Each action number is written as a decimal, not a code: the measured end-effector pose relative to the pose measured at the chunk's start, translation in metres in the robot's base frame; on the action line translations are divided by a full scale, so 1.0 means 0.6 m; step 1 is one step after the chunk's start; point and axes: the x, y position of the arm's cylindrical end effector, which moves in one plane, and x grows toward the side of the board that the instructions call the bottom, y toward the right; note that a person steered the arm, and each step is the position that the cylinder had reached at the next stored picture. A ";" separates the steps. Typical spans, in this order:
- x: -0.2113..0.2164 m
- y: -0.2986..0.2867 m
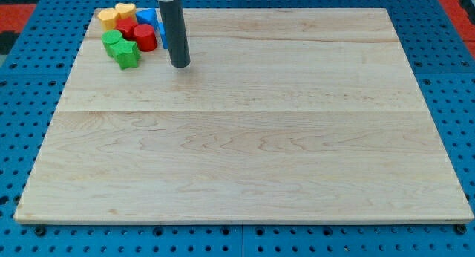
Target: Push the green circle and green star to the bottom center
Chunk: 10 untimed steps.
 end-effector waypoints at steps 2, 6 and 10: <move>0.000 0.002; 0.100 -0.208; -0.114 -0.193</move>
